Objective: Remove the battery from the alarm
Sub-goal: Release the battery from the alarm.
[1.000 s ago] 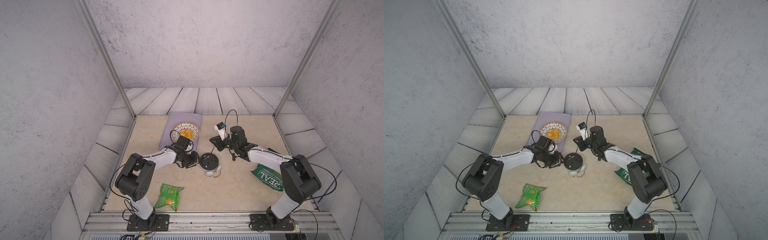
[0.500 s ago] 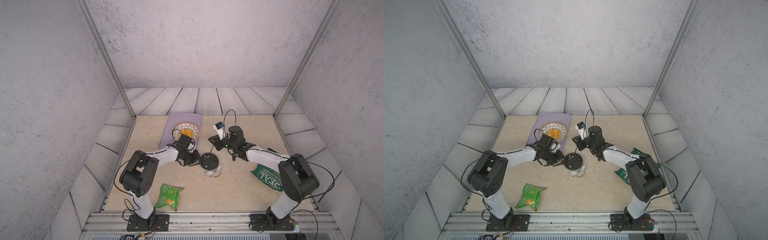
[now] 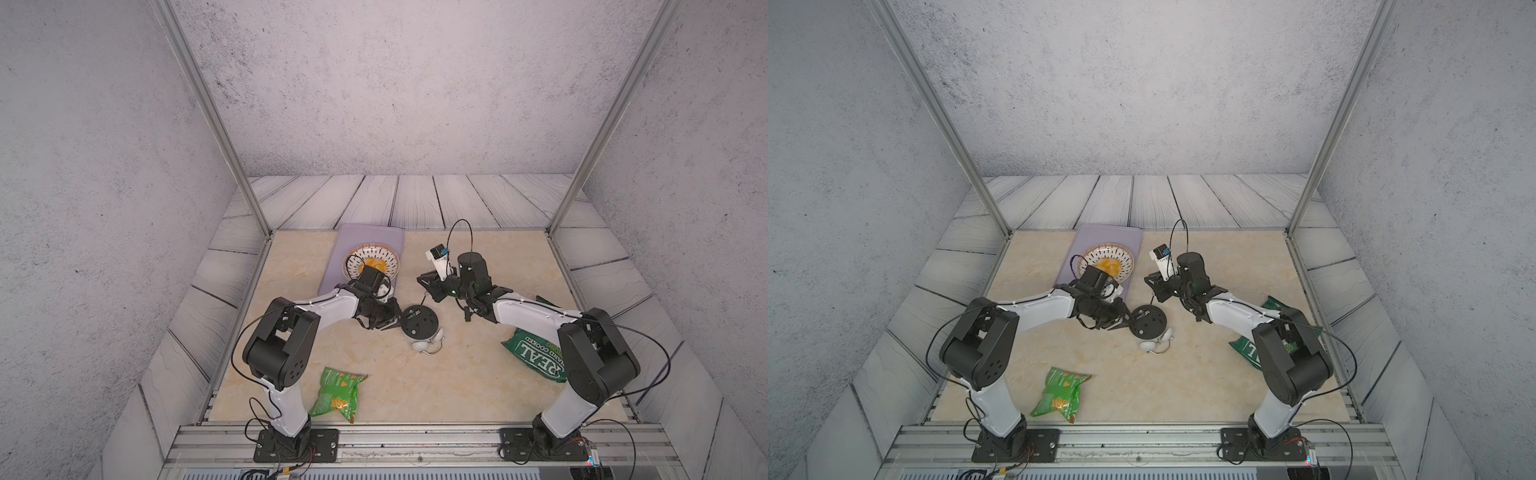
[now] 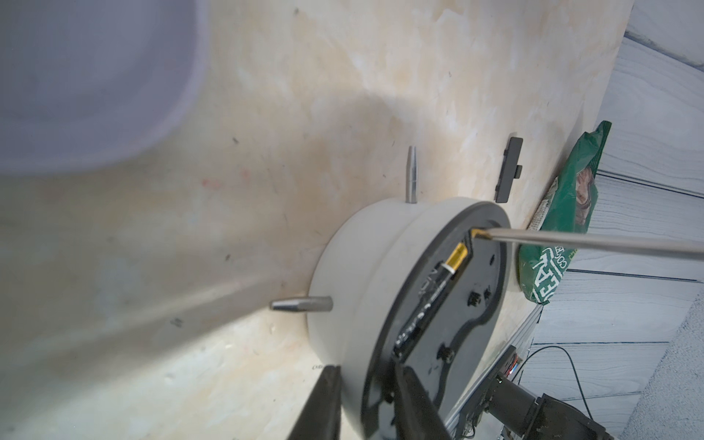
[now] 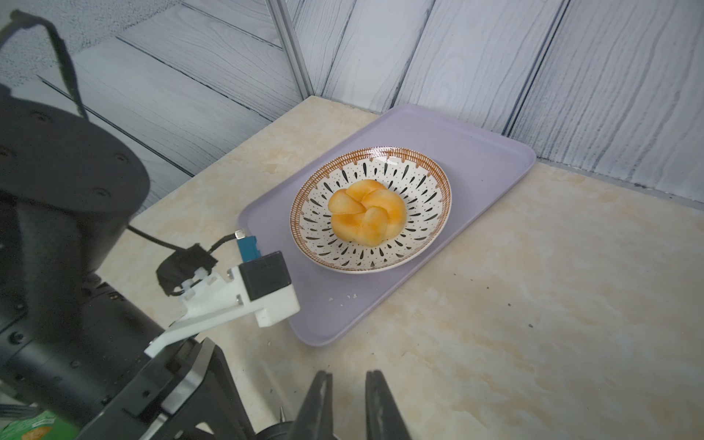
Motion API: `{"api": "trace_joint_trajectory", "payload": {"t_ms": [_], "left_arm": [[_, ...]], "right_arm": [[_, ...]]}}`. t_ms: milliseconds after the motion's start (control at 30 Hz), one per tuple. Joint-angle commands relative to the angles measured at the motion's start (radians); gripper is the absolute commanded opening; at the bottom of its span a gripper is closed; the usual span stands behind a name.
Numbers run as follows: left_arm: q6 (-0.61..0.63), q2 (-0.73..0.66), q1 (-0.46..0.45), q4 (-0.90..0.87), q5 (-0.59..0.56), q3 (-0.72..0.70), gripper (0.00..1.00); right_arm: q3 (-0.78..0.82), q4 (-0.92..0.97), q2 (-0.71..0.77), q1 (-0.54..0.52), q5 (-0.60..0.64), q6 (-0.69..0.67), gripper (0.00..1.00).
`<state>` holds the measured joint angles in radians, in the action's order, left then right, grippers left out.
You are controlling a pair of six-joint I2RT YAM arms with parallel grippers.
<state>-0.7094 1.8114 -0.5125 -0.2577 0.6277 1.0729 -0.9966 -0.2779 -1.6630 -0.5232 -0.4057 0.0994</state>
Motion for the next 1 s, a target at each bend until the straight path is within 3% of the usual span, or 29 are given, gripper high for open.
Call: {"api": "trace_joint_trajectory", "payload": {"t_ms": [0, 400, 500, 667, 800, 867, 967], "left_arm": [[0.027, 0.029, 0.000, -0.033, -0.039, 0.014, 0.25], [0.025, 0.031, 0.000, -0.033, -0.042, 0.010, 0.24], [0.027, 0.030, 0.000, -0.026, -0.042, 0.005, 0.23], [0.042, 0.030, 0.000, -0.017, -0.056, -0.010, 0.22], [0.053, 0.036, 0.000, -0.014, -0.062, -0.014, 0.20], [0.051, 0.040, 0.000, -0.005, -0.061, -0.016, 0.19], [0.048, 0.040, 0.000, 0.003, -0.056, -0.019, 0.19]], "right_arm": [[0.028, 0.048, 0.049, -0.009, -0.016, -0.018, 0.00], [0.065, 0.016, 0.025, -0.012, 0.006, -0.006, 0.00], [0.102, -0.096, 0.014, 0.023, -0.065, 0.133, 0.00], [0.217, -0.553, -0.043, 0.109, -0.260, 0.517, 0.00], [0.268, -0.986, -0.170, 0.126, -0.309, 0.821, 0.00], [0.275, -1.111, -0.240, 0.124, -0.306, 0.905, 0.00], [0.286, -1.124, -0.253, 0.116, -0.282, 0.905, 0.00]]}}
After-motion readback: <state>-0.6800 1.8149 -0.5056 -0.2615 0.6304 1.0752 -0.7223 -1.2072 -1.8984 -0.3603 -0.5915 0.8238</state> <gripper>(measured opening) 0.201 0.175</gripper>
